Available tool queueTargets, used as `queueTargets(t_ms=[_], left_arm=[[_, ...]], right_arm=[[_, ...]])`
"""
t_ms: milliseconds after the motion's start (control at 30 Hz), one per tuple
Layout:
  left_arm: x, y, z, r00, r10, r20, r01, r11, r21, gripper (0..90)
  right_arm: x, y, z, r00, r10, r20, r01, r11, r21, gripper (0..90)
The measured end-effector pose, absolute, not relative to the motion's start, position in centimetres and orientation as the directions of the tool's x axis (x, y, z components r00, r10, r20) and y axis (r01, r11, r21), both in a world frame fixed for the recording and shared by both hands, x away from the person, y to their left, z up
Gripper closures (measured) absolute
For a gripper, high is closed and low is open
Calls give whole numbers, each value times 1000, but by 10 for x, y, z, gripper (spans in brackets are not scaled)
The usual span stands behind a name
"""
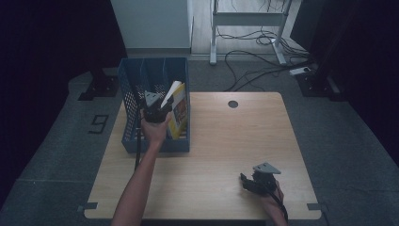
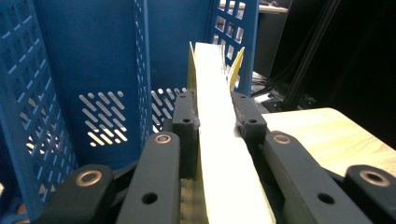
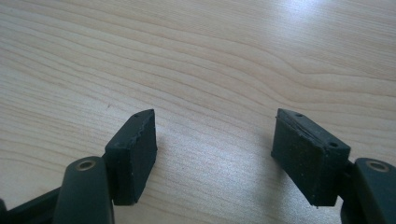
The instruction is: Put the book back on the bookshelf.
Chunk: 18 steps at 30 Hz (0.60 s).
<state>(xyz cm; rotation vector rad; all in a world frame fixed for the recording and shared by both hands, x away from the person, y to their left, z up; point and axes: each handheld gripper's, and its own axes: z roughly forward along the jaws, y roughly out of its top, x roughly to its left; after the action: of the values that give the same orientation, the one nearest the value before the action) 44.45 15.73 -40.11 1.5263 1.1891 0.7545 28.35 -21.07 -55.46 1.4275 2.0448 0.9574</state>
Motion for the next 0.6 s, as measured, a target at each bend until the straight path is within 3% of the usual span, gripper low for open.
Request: queueTargets(t_ms=[600], left_arm=[[458,152,-397,288,950,-122,285,36,958,754]], right_arm=[[284,-211,-555,-350,937,20,612,213,761,300]])
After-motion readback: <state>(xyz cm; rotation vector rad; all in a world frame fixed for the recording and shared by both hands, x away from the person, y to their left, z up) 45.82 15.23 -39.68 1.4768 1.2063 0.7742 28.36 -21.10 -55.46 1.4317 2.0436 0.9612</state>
